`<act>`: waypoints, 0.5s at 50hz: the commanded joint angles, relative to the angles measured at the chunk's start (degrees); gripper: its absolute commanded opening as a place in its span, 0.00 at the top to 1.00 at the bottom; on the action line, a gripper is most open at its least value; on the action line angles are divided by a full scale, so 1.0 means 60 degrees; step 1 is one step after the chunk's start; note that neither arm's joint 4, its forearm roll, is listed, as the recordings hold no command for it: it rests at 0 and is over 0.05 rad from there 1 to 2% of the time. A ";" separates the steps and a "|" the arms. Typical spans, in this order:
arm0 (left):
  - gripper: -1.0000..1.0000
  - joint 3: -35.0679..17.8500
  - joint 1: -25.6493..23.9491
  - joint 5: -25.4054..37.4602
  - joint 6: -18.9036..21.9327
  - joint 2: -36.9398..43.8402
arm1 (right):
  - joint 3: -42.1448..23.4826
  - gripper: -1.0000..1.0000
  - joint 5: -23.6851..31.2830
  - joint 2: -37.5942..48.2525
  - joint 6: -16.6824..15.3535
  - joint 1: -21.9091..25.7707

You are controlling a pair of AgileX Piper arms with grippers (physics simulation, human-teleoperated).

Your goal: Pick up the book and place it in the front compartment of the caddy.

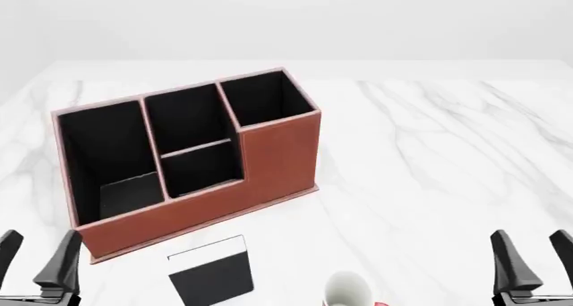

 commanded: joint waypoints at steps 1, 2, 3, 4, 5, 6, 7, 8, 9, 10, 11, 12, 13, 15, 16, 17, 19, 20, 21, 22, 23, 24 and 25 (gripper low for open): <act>0.00 -0.0044 -0.0020 0.0019 0.0062 0.0024 | -0.0025 0.00 -0.0011 0.0041 0.0002 -0.0003; 0.00 -0.0051 -0.0013 0.0022 0.0087 0.0018 | -0.0025 0.00 -0.0011 0.0040 -0.0003 0.0007; 0.00 -0.0061 -0.0011 0.0032 0.0086 0.0017 | -0.0025 0.00 -0.0011 0.0042 -0.0012 0.0018; 0.00 -0.0070 -0.0002 0.0047 0.0070 0.0020 | -0.0025 0.00 -0.0011 0.0040 0.0005 -0.0003; 0.00 -0.0065 0.0018 0.0054 0.0090 0.0038 | -0.0025 0.00 -0.0012 0.0039 0.0018 -0.0025; 0.00 -0.0061 0.0026 0.0052 0.0101 0.0054 | -0.0025 0.00 -0.0012 0.0037 0.0017 -0.0027; 0.00 -0.0058 0.0041 0.0053 0.0113 0.0097 | -0.0025 0.00 -0.0012 0.0039 0.0014 -0.0019; 0.00 -0.0057 0.0047 0.0049 0.0106 0.0106 | -0.0025 0.00 -0.0012 0.0040 0.0013 -0.0016; 0.00 -0.0057 0.0047 0.0049 0.0106 0.0107 | -0.0025 0.00 -0.0012 0.0040 0.0013 -0.0016; 0.00 -0.0055 0.0058 0.0030 0.0112 0.0172 | -0.0025 0.00 -0.0012 0.0038 0.0011 -0.0017; 0.00 -0.0055 0.0058 0.0030 0.0112 0.0172 | -0.0025 0.00 -0.0012 0.0038 0.0011 -0.0017; 0.00 -0.0055 0.0058 0.0030 0.0112 0.0172 | -0.0025 0.00 -0.0012 0.0038 0.0011 -0.0017; 0.00 -0.0077 0.0071 0.0113 0.0123 0.0123 | -0.0025 0.00 -0.0012 0.0039 0.0008 -0.0009; 0.00 -0.0084 -0.0019 0.0092 0.0142 0.0167 | -0.0025 0.00 -0.0011 0.0040 0.0009 -0.0011; 0.00 -0.0133 0.0064 0.0122 -0.0047 0.0009 | -0.0025 0.00 -0.0011 0.0040 0.0009 -0.0008; 0.00 -0.0187 -0.0016 0.0234 0.0024 0.0035 | -0.0025 0.00 -0.0012 0.0040 0.0008 -0.0009; 0.00 -0.0287 -0.0003 0.0231 0.0278 0.0063 | -0.0025 0.00 -0.0012 0.0038 0.0007 -0.0010; 0.00 -0.0370 0.0043 0.0338 0.0662 0.0048 | -0.0025 0.00 -0.0012 0.0038 0.0009 -0.0011; 0.00 -0.0378 0.0095 0.0387 0.0964 0.0084 | -0.0025 0.00 -0.0012 0.0038 0.0009 -0.0011; 0.00 -0.0408 0.0114 0.0380 0.1245 0.0045 | -0.0025 0.00 -0.0012 0.0038 0.0009 -0.0011; 0.00 -0.0359 0.0248 0.0364 0.1982 0.0079 | -0.0025 0.00 -0.0012 0.0036 0.0008 -0.0011; 0.00 -0.0304 0.0273 0.0324 0.2518 0.0054 | -0.0025 0.00 -0.0012 0.0037 0.0008 -0.0010; 0.00 -0.0235 0.0318 0.0296 0.3042 -0.0005 | -0.0025 0.00 -0.0012 0.0039 0.0009 -0.0010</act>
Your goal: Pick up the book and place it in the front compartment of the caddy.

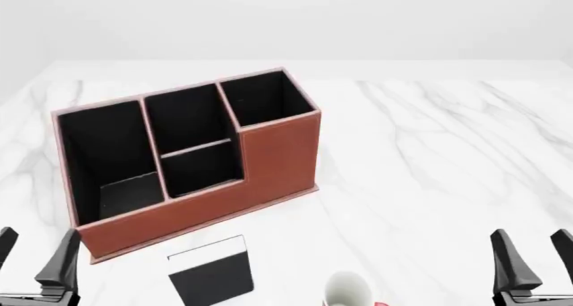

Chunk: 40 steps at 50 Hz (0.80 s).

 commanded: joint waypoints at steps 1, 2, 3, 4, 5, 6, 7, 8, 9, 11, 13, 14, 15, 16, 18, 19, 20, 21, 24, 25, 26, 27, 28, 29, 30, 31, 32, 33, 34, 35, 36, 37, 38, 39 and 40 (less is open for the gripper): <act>0.00 -0.0046 0.0265 0.0072 0.2556 -0.0132 | 0.0004 0.00 0.0002 -0.0005 -0.0006 0.0010; 0.00 -0.0068 0.0293 0.0101 0.2760 -0.0135 | 0.0004 0.00 0.0002 -0.0005 -0.0003 0.0006; 0.00 0.0016 0.0383 0.0064 0.3352 -0.0170 | 0.0004 0.00 0.0002 -0.0006 -0.0002 0.0006; 0.00 0.0033 0.0360 -0.0063 0.3724 -0.0176 | 0.0004 0.00 0.0002 -0.0007 -0.0002 0.0009; 0.00 0.0086 0.0359 -0.0109 0.4235 -0.0176 | 0.0004 0.00 0.0002 -0.0004 -0.0003 0.0008; 0.00 0.0115 0.0394 -0.0192 0.4563 -0.0177 | 0.0004 0.00 0.0002 -0.0006 -0.0002 0.0009; 0.00 0.0152 0.0475 -0.0279 0.4910 -0.0178 | 0.0004 0.00 0.0002 -0.0005 -0.0005 0.0007; 0.00 0.0139 0.0483 -0.0296 0.5213 -0.0178 | 0.0004 0.00 0.0002 -0.0007 -0.0003 0.0006; 0.00 0.0152 0.0499 -0.0312 0.5461 -0.0178 | 0.0004 0.00 0.0002 -0.0006 -0.0004 0.0004; 0.00 0.0224 0.0515 -0.0399 0.6260 -0.0178 | 0.0004 0.00 0.0002 -0.0006 -0.0002 0.0009; 0.00 0.0223 0.0439 -0.0530 0.6828 -0.0179 | 0.0004 0.00 0.0002 -0.0005 -0.0003 0.0009; 0.00 0.0225 0.0429 -0.0516 0.7079 -0.0179 | 0.0004 0.00 0.0002 -0.0005 -0.0004 0.0009; 0.00 0.0230 0.0371 -0.0501 0.7389 -0.0179 | 0.0004 0.00 0.0002 -0.0006 -0.0001 0.0007; 0.00 0.0230 0.0209 -0.0400 0.7715 -0.0179 | 0.0004 0.00 0.0002 -0.0005 -0.0005 0.0007; 0.00 0.0170 -0.0008 -0.0034 0.7959 -0.0178 | 0.0004 0.00 0.0002 -0.0005 0.0000 0.0005; 0.00 0.0132 -0.0107 0.0072 0.8147 -0.0178 | 0.0004 0.00 0.0002 -0.0008 -0.0004 0.0008; 0.00 0.0127 -0.0201 0.0212 0.8392 -0.0177 | 0.0004 0.00 0.0002 -0.0007 -0.0004 0.0005; 0.00 0.0148 -0.0356 0.0365 0.8794 -0.0176 | 0.0004 0.00 0.0002 -0.0007 -0.0004 0.0008; 0.00 -0.0274 -0.0811 0.1187 0.9376 0.0025 | 0.0004 0.00 0.0002 -0.0005 -0.0004 0.0008; 0.00 -0.0360 -0.0867 0.1332 0.9709 0.0095 | 0.0004 0.00 0.0002 -0.0005 -0.0001 0.0005; 0.00 -0.0497 -0.0893 0.1476 0.9802 0.0222 | 0.0004 0.00 0.0002 -0.0008 -0.0006 0.0005; 0.00 -0.0563 -0.0996 0.1596 0.9961 0.0363 | 0.0004 0.00 0.0002 -0.0006 -0.0002 0.0005; 0.00 -0.0601 -0.1021 0.1776 1.0247 0.0555 | 0.0004 0.00 0.0002 -0.0006 -0.0005 0.0008; 0.00 -0.0655 -0.1050 0.1880 1.0392 0.0659 | 0.0004 0.00 0.0002 -0.0007 -0.0001 0.0008; 0.00 -0.0788 -0.1058 0.2008 1.0489 0.0708 | 0.0004 0.00 0.0002 -0.0007 -0.0004 0.0006; 0.00 -0.0996 -0.1082 0.2087 1.0729 0.0651 | 0.0004 0.00 0.0002 -0.0007 -0.0004 0.0007; 0.00 -0.1202 -0.1027 0.2186 1.0801 0.0728 | 0.0004 0.00 0.0002 -0.0005 -0.0003 0.0009; 0.00 -0.1326 -0.1065 0.2496 1.1020 0.0892 | 0.0004 0.00 0.0002 -0.0005 -0.0003 0.0005; 0.00 -0.1405 -0.1112 0.2766 1.1176 0.0934 | 0.0004 0.00 0.0002 -0.0005 -0.0003 0.0008; 0.00 -0.1549 -0.1135 0.3028 1.1303 0.0957 | 0.0004 0.00 0.0002 -0.0007 -0.0003 0.0007; 0.00 -0.2039 -0.1105 0.3644 1.1584 0.1081 | 0.0004 0.00 0.0002 -0.0006 -0.0005 0.0007; 0.00 -0.2269 -0.1043 0.3909 1.1701 0.1120 | 0.0004 0.00 0.0002 -0.0007 -0.0002 0.0006; 0.00 -0.2486 -0.0917 0.4425 1.1927 0.1078 | 0.0004 0.00 0.0002 -0.0004 -0.0005 0.0007; 0.00 -0.2491 -0.0916 0.4440 1.1927 0.1068 | 0.0004 0.00 0.0002 -0.0004 -0.0005 0.0007; 0.00 -0.2718 -0.0782 0.4912 1.2067 0.0964 | 0.0004 0.00 0.0002 -0.0005 -0.0004 0.0007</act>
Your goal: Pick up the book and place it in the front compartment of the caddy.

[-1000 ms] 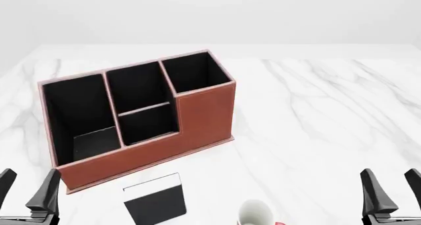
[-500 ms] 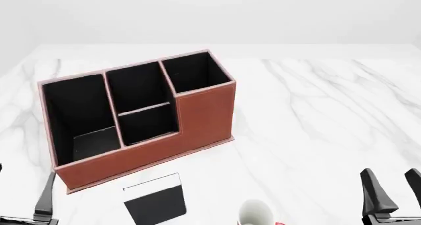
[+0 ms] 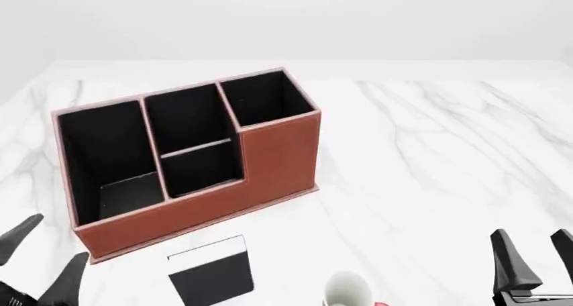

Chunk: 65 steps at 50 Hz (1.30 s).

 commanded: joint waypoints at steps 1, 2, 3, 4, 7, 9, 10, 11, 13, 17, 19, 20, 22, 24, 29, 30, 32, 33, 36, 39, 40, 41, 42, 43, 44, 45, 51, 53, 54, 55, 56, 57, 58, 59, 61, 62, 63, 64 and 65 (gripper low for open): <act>0.00 -0.1686 0.0066 0.2791 0.1925 0.0257 | 0.0008 0.00 0.0004 -0.0011 -0.0006 0.0008; 0.00 -0.2085 0.0248 0.3490 0.2247 0.0294 | 0.0008 0.00 0.0004 -0.0009 -0.0006 0.0008; 0.00 -0.2093 0.0249 0.3506 0.2247 0.0287 | 0.0008 0.00 0.0004 -0.0009 -0.0006 0.0008; 0.00 -0.2532 0.0384 0.4324 0.2482 0.0269 | 0.0008 0.00 0.0004 -0.0011 -0.0005 0.0009; 0.00 -0.3388 0.0213 0.5290 0.2355 0.0591 | 0.0008 0.00 0.0004 -0.0012 -0.0006 0.0011; 0.00 -0.3758 0.0147 0.5742 0.2429 0.0735 | 0.0008 0.00 0.0004 -0.0012 -0.0005 0.0009; 0.00 -0.3905 0.0042 0.6030 0.2393 0.0852 | 0.0008 0.00 0.0004 -0.0010 -0.0005 0.0007; 0.00 -0.4072 -0.0068 0.6345 0.2386 0.0992 | 0.0008 0.00 0.0004 -0.0011 -0.0004 0.0011; 0.00 -0.4137 -0.0005 0.6787 0.2619 0.0988 | 0.0008 0.00 0.0004 -0.0012 -0.0006 0.0009; 0.00 -0.5168 -0.0564 0.7431 0.2186 0.1981 | 0.0008 0.00 0.0004 -0.0011 -0.0007 0.0008; 0.00 -0.5801 -0.0958 0.7731 0.1885 0.2568 | 0.0008 0.00 0.0004 -0.0011 -0.0002 0.0008; 0.00 -0.5943 -0.0917 0.7819 0.1928 0.2671 | 0.0008 0.00 0.0004 -0.0011 -0.0005 0.0009; 0.00 -0.6790 -0.1392 0.8370 0.1492 0.3522 | 0.0008 0.00 0.0004 -0.0011 -0.0006 0.0008; 0.00 -0.7397 -0.1667 0.8786 0.1197 0.4102 | 0.0008 0.00 0.0004 -0.0011 -0.0005 0.0009; 0.00 -0.8221 -0.1962 0.9054 0.0771 0.5324 | 0.0008 0.00 0.0004 -0.0010 -0.0006 0.0008; 0.00 -0.8324 -0.1980 0.9056 0.0767 0.5468 | 0.0008 0.00 0.0004 -0.0012 -0.0003 0.0009; 0.00 -0.8345 -0.2161 0.9060 0.0624 0.5889 | 0.0008 0.00 0.0004 -0.0011 -0.0004 0.0010; 0.00 -0.8346 -0.2161 0.9060 0.0624 0.5890 | 0.0008 0.00 0.0004 -0.0011 -0.0004 0.0010; 0.00 -0.8648 -0.2369 0.9060 0.0356 0.6568 | 0.0008 0.00 0.0004 -0.0011 -0.0005 0.0009; 0.00 -0.8907 -0.2601 0.9060 0.0198 0.6886 | 0.0008 0.00 0.0004 -0.0012 -0.0006 0.0011; 0.00 -0.9117 -0.3131 0.9060 -0.0330 0.7285 | 0.0008 0.00 0.0004 -0.0014 -0.0003 0.0009; 0.00 -0.9336 -0.3582 0.9061 -0.0764 0.7656 | 0.0008 0.00 0.0004 -0.0010 -0.0004 0.0011; 0.00 -0.9327 -0.3509 0.9061 -0.0729 0.7721 | 0.0008 0.00 0.0004 -0.0010 -0.0006 0.0009; 0.00 -0.9274 -0.3557 0.9061 -0.0719 0.7835 | 0.0008 0.00 0.0004 -0.0012 -0.0005 0.0010; 0.00 -0.9602 -0.4070 0.9061 -0.1338 0.8310 | 0.0008 0.00 0.0004 -0.0010 -0.0004 0.0010; 0.00 -0.9654 -0.4274 0.9061 -0.1583 0.8529 | 0.0008 0.00 0.0004 -0.0012 -0.0007 0.0011; 0.00 -0.9061 -0.4333 0.9061 -0.1934 0.8893 | 0.0008 0.00 0.0004 -0.0011 -0.0006 0.0010; 0.00 -0.9147 -0.4308 0.9061 -0.2001 0.9009 | 0.0008 0.00 0.0004 -0.0010 -0.0004 0.0010; 0.00 -0.9109 -0.4260 0.9061 -0.1945 0.9011 | 0.0008 0.00 0.0004 -0.0011 -0.0006 0.0008; 0.00 -0.9142 -0.4477 0.9061 -0.2167 0.9148 | 0.0008 0.00 0.0004 -0.0012 -0.0006 0.0011; 0.00 -0.9259 -0.4730 0.9061 -0.2451 0.9306 | 0.0008 0.00 0.0004 -0.0012 -0.0004 0.0010; 0.00 -0.9266 -0.4738 0.9061 -0.2484 0.9343 | 0.0008 0.00 0.0004 -0.0012 -0.0006 0.0009; 0.00 -0.9193 -0.4713 0.9061 -0.2462 0.9351 | 0.0008 0.00 0.0004 -0.0011 -0.0006 0.0008; 0.00 -0.9171 -0.4737 0.9061 -0.2496 0.9398 | 0.0008 0.00 0.0004 -0.0011 -0.0006 0.0010; 0.00 -0.9180 -0.4727 0.9061 -0.2520 0.9472 | 0.0008 0.00 0.0004 -0.0010 -0.0005 0.0009; 0.00 -0.9184 -0.4745 0.9061 -0.2531 0.9489 | 0.0008 0.00 0.0004 -0.0011 -0.0005 0.0007; 0.00 -0.9214 -0.4771 0.9061 -0.2547 0.9510 | 0.0008 0.00 0.0004 -0.0008 -0.0006 0.0008; 0.00 -0.9221 -0.4791 0.9061 -0.2563 0.9527 | 0.0008 0.00 0.0004 -0.0010 -0.0006 0.0010; 0.00 -0.9196 -0.4783 0.9061 -0.2526 0.9552 | 0.0008 0.00 0.0004 -0.0010 -0.0007 0.0010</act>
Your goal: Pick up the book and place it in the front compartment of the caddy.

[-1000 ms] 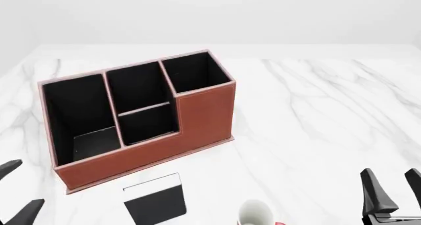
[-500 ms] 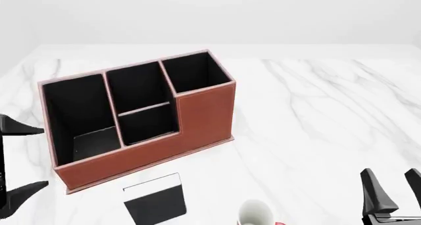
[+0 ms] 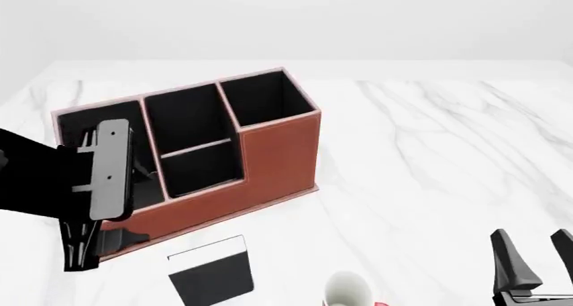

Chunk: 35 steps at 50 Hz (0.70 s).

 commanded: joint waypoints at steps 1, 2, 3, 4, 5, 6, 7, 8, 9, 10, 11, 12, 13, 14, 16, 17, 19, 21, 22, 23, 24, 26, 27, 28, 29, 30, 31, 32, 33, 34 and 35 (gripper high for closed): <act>0.00 -0.0107 -0.0530 0.0043 -0.0619 0.0615 | 0.0008 0.00 0.0004 -0.0011 -0.0005 0.0010; 0.00 -0.0121 -0.0575 0.0043 -0.0668 0.0663 | 0.0008 0.00 0.0004 -0.0013 -0.0006 0.0007; 0.00 -0.0044 -0.0542 0.0043 -0.0622 0.0669 | 0.0008 0.00 0.0004 -0.0011 -0.0004 0.0010; 0.00 -0.0041 -0.0509 0.0043 -0.0584 0.0676 | 0.0008 0.00 0.0004 -0.0010 -0.0007 0.0010; 0.00 -0.0082 -0.0590 0.0043 -0.0644 0.0739 | 0.0008 0.00 0.0004 -0.0010 -0.0004 0.0010; 0.00 -0.0083 -0.0590 0.0043 -0.0644 0.0740 | 0.0008 0.00 0.0004 -0.0010 -0.0004 0.0010; 0.00 -0.0118 -0.0650 0.0043 -0.0703 0.0799 | 0.0008 0.00 0.0004 -0.0010 -0.0006 0.0009; 0.00 -0.0124 -0.0807 0.0043 -0.0839 0.0870 | 0.0008 0.00 0.0004 -0.0011 -0.0007 0.0005; 0.00 -0.0078 -0.0750 0.0043 -0.0776 0.0858 | 0.0008 0.00 0.0004 -0.0011 -0.0005 0.0010; 0.00 -0.0079 -0.0760 0.0043 -0.0786 0.0874 | 0.0008 0.00 0.0004 -0.0012 -0.0004 0.0012; 0.00 -0.0041 -0.0826 0.0043 -0.0846 0.0917 | 0.0008 0.00 0.0004 -0.0013 -0.0006 0.0010; 0.00 -0.0021 -0.0793 0.0043 -0.0808 0.0923 | 0.0008 0.00 0.0004 -0.0012 -0.0004 0.0007; 0.00 -0.0044 -0.0840 0.0043 -0.0856 0.0961 | 0.0008 0.00 0.0004 -0.0012 -0.0005 0.0009; 0.00 -0.0070 -0.0918 0.0043 -0.0937 0.1013 | 0.0008 0.00 0.0004 -0.0011 -0.0005 0.0008; 0.00 -0.0053 -0.1024 0.0043 -0.1039 0.1088 | 0.0008 0.00 0.0004 -0.0011 -0.0004 0.0009; 0.00 -0.0041 -0.1011 0.0043 -0.1028 0.1095 | 0.0008 0.00 0.0004 -0.0010 -0.0005 0.0009; 0.00 -0.0048 -0.1083 0.0043 -0.1122 0.1165 | 0.0008 0.00 0.0004 -0.0011 -0.0004 0.0009; 0.00 -0.0035 -0.1367 0.0043 -0.1497 0.1351 | 0.0008 0.00 0.0004 -0.0011 -0.0004 0.0009; 0.00 -0.0203 -0.1877 0.0043 -0.2096 0.1606 | 0.0008 0.00 0.0004 -0.0011 -0.0006 0.0011; 0.00 -0.0207 -0.1881 0.0043 -0.2101 0.1610 | 0.0008 0.00 0.0004 -0.0011 -0.0007 0.0011; 0.00 -0.0264 -0.2176 0.0043 -0.2344 0.1730 | 0.0008 0.00 0.0004 -0.0011 -0.0005 0.0010; 0.00 -0.0280 -0.2144 0.0043 -0.2285 0.1758 | 0.0008 0.00 0.0004 -0.0012 -0.0006 0.0006; 0.00 -0.0313 -0.2175 0.0043 -0.2306 0.1785 | 0.0008 0.00 0.0004 -0.0013 -0.0007 0.0009; 0.00 -0.0309 -0.2136 0.0043 -0.2255 0.1781 | 0.0008 0.00 0.0004 -0.0010 -0.0007 0.0008; 0.00 -0.0307 -0.2135 0.0043 -0.2250 0.1795 | 0.0008 0.00 0.0004 -0.0010 -0.0007 0.0008; 0.00 -0.0308 -0.2151 0.0043 -0.2263 0.1815 | 0.0008 0.00 0.0004 -0.0012 -0.0003 0.0007; 0.00 -0.0309 -0.2192 0.0043 -0.2300 0.1850 | 0.0008 0.00 0.0004 -0.0012 -0.0004 0.0010; 0.00 -0.0297 -0.2153 0.0043 -0.2259 0.1851 | 0.0008 0.00 0.0004 -0.0011 -0.0006 0.0010; 0.00 -0.0290 -0.2135 0.0043 -0.2238 0.1849 | 0.0008 0.00 0.0004 -0.0011 -0.0003 0.0007; 0.00 -0.0296 -0.2139 0.0043 -0.2238 0.1854 | 0.0008 0.00 0.0004 -0.0012 -0.0004 0.0009; 0.00 -0.0302 -0.2141 0.0043 -0.2240 0.1857 | 0.0008 0.00 0.0004 -0.0012 -0.0004 0.0009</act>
